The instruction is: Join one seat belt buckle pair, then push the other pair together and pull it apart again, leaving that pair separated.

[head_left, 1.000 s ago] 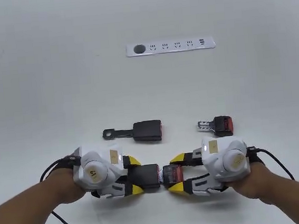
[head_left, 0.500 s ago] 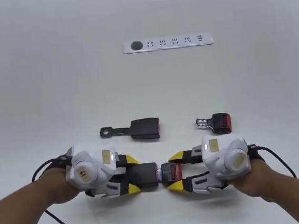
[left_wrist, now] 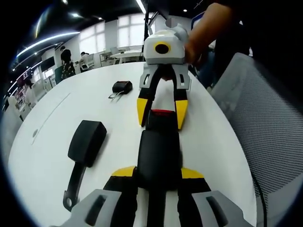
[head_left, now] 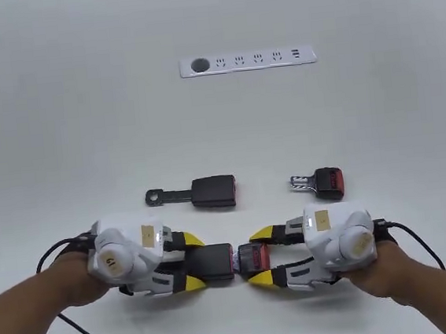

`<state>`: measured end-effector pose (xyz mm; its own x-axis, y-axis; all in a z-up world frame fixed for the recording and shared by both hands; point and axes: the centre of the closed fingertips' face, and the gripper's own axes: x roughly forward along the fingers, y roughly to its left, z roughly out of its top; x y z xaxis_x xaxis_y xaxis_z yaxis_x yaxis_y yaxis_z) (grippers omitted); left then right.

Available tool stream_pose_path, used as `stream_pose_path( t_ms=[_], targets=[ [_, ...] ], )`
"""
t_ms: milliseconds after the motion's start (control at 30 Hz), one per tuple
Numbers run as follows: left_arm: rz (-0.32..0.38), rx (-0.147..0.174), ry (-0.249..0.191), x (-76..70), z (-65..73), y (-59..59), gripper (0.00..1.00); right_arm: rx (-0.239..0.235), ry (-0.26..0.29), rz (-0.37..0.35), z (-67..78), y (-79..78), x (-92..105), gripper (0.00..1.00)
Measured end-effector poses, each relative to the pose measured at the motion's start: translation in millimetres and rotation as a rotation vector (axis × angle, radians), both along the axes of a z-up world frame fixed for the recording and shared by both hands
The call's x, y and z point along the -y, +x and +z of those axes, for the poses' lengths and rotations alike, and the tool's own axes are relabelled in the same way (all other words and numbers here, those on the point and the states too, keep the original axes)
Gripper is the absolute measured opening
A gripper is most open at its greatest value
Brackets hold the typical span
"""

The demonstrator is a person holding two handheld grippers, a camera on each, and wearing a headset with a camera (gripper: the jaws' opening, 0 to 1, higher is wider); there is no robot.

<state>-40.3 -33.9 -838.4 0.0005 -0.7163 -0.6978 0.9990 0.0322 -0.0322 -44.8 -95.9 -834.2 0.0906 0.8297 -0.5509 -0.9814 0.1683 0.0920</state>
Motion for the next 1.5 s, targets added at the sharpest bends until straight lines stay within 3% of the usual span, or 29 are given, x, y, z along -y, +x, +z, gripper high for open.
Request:
stream_pose_path(
  t_ms=[400,1000,1500],
  targets=[
    [-0.007,0.000,-0.020,2.0,1.8,-0.8,0.33,0.026,0.000,-0.003,-0.4,0.3,-0.2,0.34],
    [-0.004,-0.005,-0.021,3.9,2.6,-0.8,0.33,0.017,0.003,-0.010,-0.5,1.1,0.4,0.35],
    [-0.001,-0.010,0.024,5.2,1.3,-0.4,0.35,0.051,-0.073,-0.002,-3.1,-1.2,-0.1,0.37]
  ],
)
